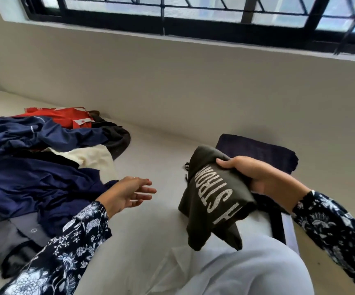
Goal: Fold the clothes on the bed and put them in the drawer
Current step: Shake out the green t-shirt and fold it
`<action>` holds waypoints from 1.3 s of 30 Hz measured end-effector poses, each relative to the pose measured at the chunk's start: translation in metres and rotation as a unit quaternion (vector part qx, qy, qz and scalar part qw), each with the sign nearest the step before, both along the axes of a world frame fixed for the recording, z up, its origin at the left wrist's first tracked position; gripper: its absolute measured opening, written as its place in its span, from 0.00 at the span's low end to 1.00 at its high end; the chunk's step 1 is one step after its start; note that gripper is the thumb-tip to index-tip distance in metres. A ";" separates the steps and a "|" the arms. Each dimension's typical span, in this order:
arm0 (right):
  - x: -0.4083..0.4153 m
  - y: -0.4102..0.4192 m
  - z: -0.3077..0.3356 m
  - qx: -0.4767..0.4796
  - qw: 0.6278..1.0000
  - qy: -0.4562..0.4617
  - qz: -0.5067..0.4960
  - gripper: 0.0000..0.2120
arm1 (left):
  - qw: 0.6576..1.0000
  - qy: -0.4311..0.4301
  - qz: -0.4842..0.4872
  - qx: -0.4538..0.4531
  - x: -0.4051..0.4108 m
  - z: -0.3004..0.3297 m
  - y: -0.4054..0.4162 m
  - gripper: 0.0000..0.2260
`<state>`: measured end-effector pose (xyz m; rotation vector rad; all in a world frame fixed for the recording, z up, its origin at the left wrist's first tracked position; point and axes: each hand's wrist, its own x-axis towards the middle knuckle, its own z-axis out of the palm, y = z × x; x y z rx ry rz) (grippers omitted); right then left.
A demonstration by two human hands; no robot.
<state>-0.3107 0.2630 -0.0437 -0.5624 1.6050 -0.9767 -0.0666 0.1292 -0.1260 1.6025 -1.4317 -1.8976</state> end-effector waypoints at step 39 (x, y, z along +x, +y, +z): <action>0.031 -0.160 -0.156 -0.107 0.844 -0.350 -0.392 0.19 | 0.990 -0.068 -0.013 -0.126 -0.052 -0.041 -0.060 0.08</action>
